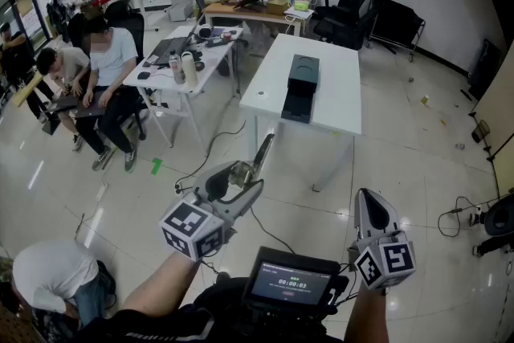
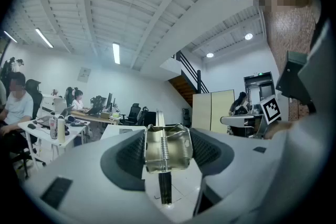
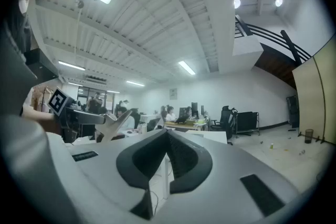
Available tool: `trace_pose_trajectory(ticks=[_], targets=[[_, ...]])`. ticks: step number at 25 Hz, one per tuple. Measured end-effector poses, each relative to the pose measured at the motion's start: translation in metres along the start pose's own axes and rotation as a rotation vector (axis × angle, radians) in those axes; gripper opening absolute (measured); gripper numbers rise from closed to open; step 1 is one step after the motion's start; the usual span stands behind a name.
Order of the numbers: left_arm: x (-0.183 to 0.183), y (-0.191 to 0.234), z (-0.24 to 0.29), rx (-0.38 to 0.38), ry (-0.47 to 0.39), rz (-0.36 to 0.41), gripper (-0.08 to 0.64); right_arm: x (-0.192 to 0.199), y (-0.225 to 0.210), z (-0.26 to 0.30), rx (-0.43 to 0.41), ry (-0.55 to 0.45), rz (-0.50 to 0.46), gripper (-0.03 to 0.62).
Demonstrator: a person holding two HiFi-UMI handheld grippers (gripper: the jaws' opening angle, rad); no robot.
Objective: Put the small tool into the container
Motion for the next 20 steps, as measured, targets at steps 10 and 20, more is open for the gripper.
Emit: trace_pose_trajectory(ticks=[10, 20], targets=[[-0.009, -0.058, 0.05, -0.017, 0.005, 0.026, 0.279, -0.001, -0.073, -0.025, -0.026, -0.02, 0.021, 0.003], [-0.004, -0.021, 0.099, -0.002, 0.036, 0.035, 0.279, 0.0, -0.097, 0.035, -0.04, 0.002, 0.035, 0.003]])
Point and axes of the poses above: the fingertips, and each gripper's own axes: z forward along the fingers, y to its left, x out of its underside, the point moved 2 cm from there along -z, backward along the fingers, and after that the axes turned 8 degrees about z, right-handed, at the moved point
